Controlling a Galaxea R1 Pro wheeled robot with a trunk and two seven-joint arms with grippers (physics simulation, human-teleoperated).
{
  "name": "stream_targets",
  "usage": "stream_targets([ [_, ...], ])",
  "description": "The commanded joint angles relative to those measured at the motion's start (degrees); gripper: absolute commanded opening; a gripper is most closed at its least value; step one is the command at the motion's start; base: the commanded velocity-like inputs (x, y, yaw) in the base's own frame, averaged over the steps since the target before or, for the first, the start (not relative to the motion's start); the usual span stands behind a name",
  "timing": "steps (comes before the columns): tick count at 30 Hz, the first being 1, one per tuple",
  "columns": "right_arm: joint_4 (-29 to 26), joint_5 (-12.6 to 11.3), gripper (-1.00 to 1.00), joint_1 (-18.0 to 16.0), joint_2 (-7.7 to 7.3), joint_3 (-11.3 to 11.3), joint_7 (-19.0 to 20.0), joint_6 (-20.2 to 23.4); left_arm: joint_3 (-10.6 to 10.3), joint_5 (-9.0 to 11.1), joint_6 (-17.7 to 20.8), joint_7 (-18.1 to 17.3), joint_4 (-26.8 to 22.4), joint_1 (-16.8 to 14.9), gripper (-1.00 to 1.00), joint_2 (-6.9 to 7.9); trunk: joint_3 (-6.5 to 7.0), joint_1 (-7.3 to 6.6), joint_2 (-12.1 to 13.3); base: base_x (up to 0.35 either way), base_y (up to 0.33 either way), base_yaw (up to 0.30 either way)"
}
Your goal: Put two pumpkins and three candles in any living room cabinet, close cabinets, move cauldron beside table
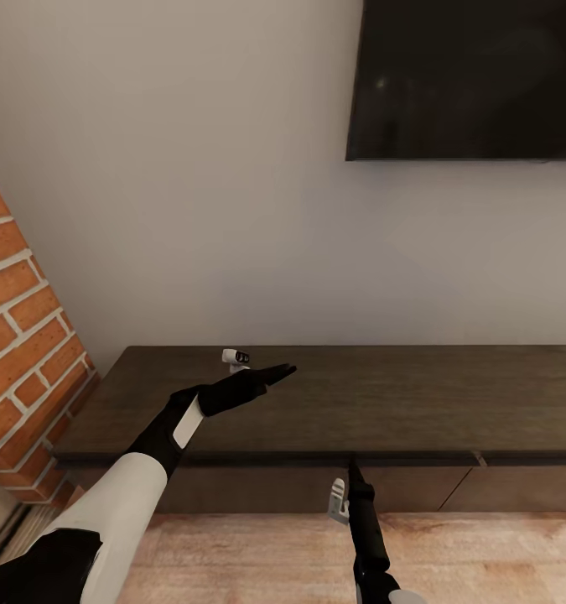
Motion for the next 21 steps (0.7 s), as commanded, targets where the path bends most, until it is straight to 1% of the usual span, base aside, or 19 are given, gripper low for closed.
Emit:
stream_targets([
  [1, 0.1, -0.2, -1.0, 0.0, 0.0, 0.0, 0.1, -0.2, 0.0, 0.0, 0.0, 0.0, 0.0, 0.0, 1.0, 0.0, 0.0, 0.01, 0.0, 0.0, 0.0, 0.0],
  [15, -2.0, -0.2, -1.0, 0.0, -0.21, -0.2, -0.5, -0.4, 0.0, 0.0, 0.0, 0.1, 0.0, 0.0, 1.0, -0.12, 0.0, 0.01, 0.0, -0.006, 0.0, 0.0],
  [18, -2.8, -0.3, -1.0, 0.0, -0.51, -0.3, -0.8, -0.4, 0.0, 0.0, 0.0, 0.1, 0.0, 0.0, 1.0, -0.16, 0.0, 0.01, 0.0, -0.207, 0.0, 0.0],
  [21, -3.0, -0.3, -1.0, 0.0, -0.54, -1.2, -0.8, -0.4, 0.0, 0.0, -0.1, 0.1, 0.0, 0.0, 1.0, -0.18, 0.0, 0.01, 0.0, -0.226, 0.0, 0.0],
])
